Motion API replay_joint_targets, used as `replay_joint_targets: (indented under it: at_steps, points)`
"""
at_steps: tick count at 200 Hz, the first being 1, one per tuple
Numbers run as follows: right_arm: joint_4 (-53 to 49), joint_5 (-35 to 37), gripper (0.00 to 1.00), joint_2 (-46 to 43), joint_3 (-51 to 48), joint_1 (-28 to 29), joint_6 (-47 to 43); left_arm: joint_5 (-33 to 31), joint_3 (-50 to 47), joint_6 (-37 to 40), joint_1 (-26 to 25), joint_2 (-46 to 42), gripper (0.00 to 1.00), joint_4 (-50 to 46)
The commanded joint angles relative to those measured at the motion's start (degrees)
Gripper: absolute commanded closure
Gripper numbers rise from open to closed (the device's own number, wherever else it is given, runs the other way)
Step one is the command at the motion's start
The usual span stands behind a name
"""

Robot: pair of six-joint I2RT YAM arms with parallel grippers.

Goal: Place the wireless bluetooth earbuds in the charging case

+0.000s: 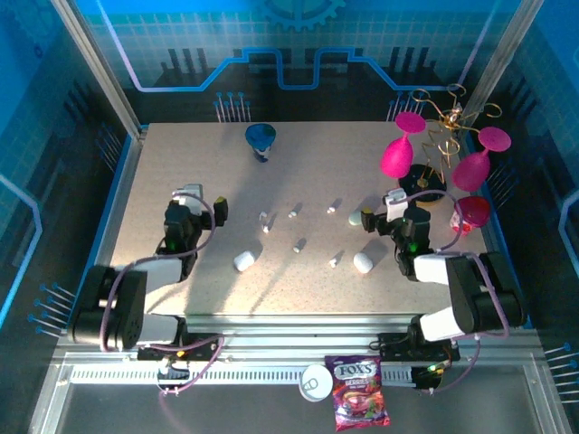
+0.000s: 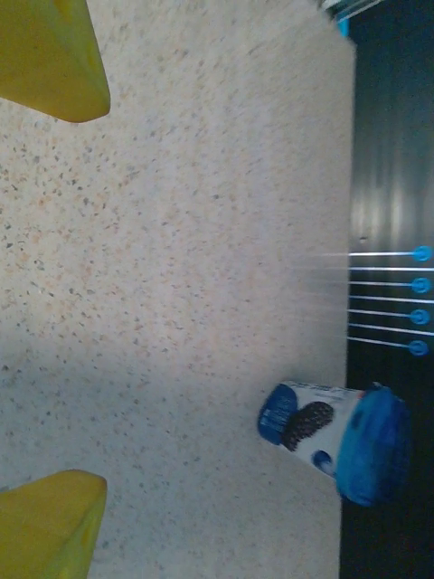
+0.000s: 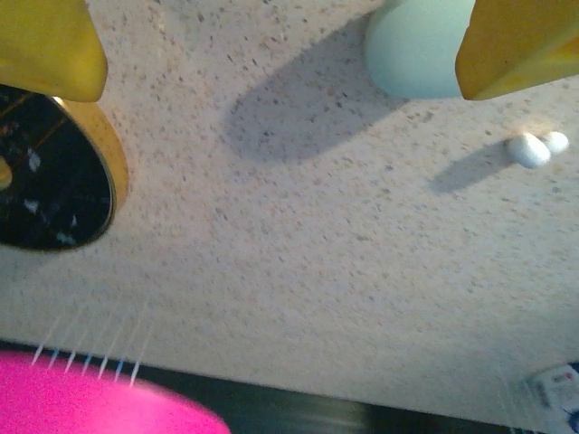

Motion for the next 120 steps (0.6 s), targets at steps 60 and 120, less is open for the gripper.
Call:
replay_joint_targets:
  at_steps: [60,120]
  points:
    - [-24.3,-3.2,0.0,-12.4,9.1,16.2,-12.2,-5.9,11.6,-17.9,-7.4,-19.3,0.01,-46.1]
    - [-41.0,-25.5,0.0,-1.9,21.4,27.9,-23.3,-1.8,12.6,-29.3,-7.3,-23.3,0.01,-57.7]
